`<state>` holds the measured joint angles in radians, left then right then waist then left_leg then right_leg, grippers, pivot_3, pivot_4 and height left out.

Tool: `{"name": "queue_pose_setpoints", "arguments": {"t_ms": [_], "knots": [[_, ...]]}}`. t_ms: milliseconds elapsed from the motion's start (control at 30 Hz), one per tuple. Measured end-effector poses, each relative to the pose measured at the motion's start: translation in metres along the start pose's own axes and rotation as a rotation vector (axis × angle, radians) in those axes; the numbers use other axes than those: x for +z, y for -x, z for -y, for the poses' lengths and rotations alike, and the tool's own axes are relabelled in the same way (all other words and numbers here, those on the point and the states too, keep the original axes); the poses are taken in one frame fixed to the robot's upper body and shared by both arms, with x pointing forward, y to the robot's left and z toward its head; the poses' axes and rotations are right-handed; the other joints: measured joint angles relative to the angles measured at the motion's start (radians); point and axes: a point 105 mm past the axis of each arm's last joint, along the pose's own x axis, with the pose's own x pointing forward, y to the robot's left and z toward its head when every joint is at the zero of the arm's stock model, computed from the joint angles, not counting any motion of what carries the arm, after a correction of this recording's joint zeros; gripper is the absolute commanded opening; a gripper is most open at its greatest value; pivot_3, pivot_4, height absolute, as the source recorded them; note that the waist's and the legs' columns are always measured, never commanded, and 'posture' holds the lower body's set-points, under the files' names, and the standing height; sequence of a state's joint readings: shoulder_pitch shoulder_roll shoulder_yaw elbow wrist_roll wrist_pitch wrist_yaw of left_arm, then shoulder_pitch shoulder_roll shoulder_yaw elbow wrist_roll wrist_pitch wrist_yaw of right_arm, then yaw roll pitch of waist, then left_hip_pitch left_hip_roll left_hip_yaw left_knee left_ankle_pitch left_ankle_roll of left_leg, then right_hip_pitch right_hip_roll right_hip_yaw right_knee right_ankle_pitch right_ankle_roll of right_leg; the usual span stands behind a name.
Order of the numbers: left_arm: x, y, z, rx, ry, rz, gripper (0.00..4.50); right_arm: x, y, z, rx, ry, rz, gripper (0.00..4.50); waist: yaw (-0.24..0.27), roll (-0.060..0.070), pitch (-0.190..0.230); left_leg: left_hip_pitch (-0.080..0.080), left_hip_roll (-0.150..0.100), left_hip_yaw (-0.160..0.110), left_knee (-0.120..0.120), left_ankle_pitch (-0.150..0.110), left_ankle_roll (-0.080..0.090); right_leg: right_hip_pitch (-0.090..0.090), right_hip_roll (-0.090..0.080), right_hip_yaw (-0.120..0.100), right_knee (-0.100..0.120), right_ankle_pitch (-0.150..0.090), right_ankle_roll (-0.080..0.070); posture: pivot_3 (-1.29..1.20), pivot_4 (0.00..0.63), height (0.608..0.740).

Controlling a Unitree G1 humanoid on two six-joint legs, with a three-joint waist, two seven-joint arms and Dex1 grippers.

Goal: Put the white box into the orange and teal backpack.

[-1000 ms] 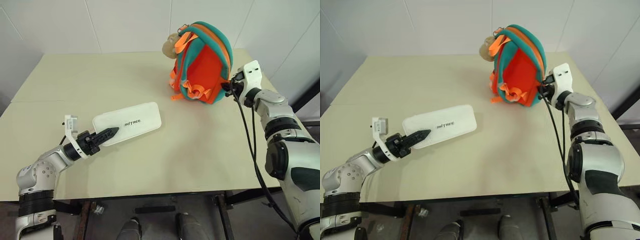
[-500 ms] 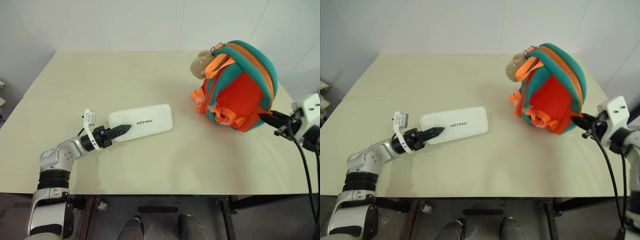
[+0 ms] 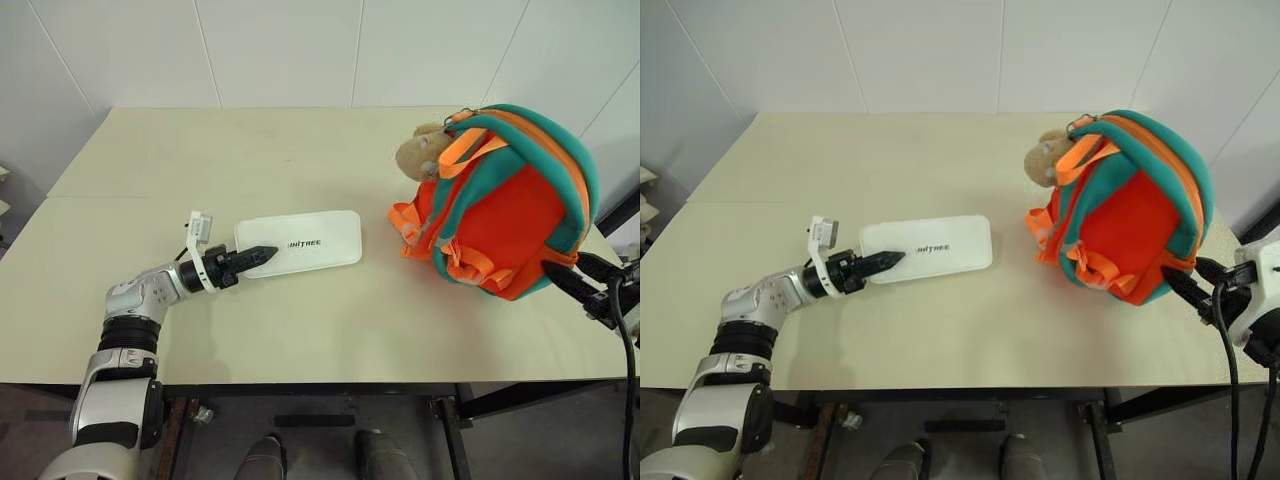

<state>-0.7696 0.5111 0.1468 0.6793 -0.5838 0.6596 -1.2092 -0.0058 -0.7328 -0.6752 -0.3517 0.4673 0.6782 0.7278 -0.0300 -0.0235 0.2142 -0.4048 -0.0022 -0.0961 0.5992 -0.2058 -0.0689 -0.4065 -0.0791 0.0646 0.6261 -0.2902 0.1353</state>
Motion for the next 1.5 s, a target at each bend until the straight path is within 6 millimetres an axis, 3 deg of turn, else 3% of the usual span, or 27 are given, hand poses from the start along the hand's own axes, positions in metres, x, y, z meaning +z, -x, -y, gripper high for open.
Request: {"name": "queue_pose_setpoints", "arguments": {"t_ms": [100,133,367,567,733,900,1000,1233,1467,1500], "knots": [[0.001,0.000,0.001,-0.005,-0.004,-0.001,1.35,-0.007,0.002,0.000,-0.001,0.000,-0.024,4.37,0.001,0.000,0.000,0.000,0.000,0.000,0.000,0.000,0.000,0.000,0.000,0.000,0.000,0.000,0.000,0.00,0.150,0.740],[0.001,0.000,0.001,-0.005,-0.003,-0.001,1.35,-0.009,0.003,-0.001,-0.001,0.001,-0.029,4.46,0.002,0.000,0.000,0.000,0.000,0.000,0.000,0.000,0.000,0.000,0.000,0.000,0.000,0.000,0.000,0.00,0.150,0.740],[0.001,-0.001,0.000,-0.006,-0.005,-0.007,1.35,-0.013,0.024,-0.006,0.006,0.035,-0.107,4.46,0.004,0.000,0.000,0.000,0.000,-0.001,-0.001,0.000,0.000,0.000,0.000,0.000,0.000,0.000,0.000,0.00,0.150,0.740],[-0.003,-0.001,-0.004,-0.001,0.011,-0.014,1.35,0.002,0.053,-0.007,0.017,0.016,-0.148,4.46,0.005,-0.001,0.000,0.000,0.000,-0.001,0.000,0.000,0.000,0.001,0.000,-0.001,-0.002,0.000,0.000,0.00,0.150,0.740],[-0.002,-0.005,-0.005,-0.009,0.008,-0.014,1.35,0.022,0.056,-0.035,0.150,-0.036,-0.111,4.46,0.000,-0.002,0.000,0.001,0.000,-0.001,0.000,0.000,0.000,0.004,0.000,-0.001,-0.006,0.001,0.000,0.00,0.150,0.740],[-0.003,-0.005,-0.006,-0.012,0.016,-0.015,1.35,0.041,0.024,-0.057,0.227,-0.051,-0.005,4.46,0.001,-0.003,0.000,0.001,0.000,-0.001,0.001,0.000,0.001,0.006,0.000,-0.001,-0.009,-0.002,-0.009,0.00,0.150,0.740],[-0.001,-0.003,-0.006,-0.006,0.010,-0.015,1.35,0.041,-0.001,-0.069,0.266,-0.082,0.024,4.46,0.004,-0.003,0.000,0.001,0.000,-0.001,0.000,0.000,0.001,0.006,0.000,-0.001,-0.009,-0.001,-0.008,0.00,0.150,0.740],[0.012,0.023,-0.002,0.063,-0.058,0.007,1.35,0.040,-0.078,-0.067,0.193,-0.108,0.081,4.46,-0.004,-0.003,0.000,0.000,0.001,-0.001,-0.003,0.000,0.001,0.004,0.000,-0.001,-0.008,0.003,0.001,0.00,0.150,0.740],[0.008,0.046,0.000,0.143,-0.047,0.040,1.35,0.048,-0.120,-0.077,0.192,-0.153,0.153,4.46,0.004,-0.003,0.000,-0.003,0.000,-0.003,-0.005,0.000,0.000,-0.002,0.000,-0.002,-0.004,0.003,0.001,0.00,0.150,0.740],[0.008,0.047,0.001,0.146,-0.052,0.047,1.35,0.047,-0.125,-0.079,0.185,-0.158,0.157,4.28,0.003,-0.003,0.000,-0.003,0.000,-0.002,-0.005,0.000,0.000,-0.002,-0.001,-0.001,-0.004,0.003,0.001,0.00,0.150,0.740]]}}
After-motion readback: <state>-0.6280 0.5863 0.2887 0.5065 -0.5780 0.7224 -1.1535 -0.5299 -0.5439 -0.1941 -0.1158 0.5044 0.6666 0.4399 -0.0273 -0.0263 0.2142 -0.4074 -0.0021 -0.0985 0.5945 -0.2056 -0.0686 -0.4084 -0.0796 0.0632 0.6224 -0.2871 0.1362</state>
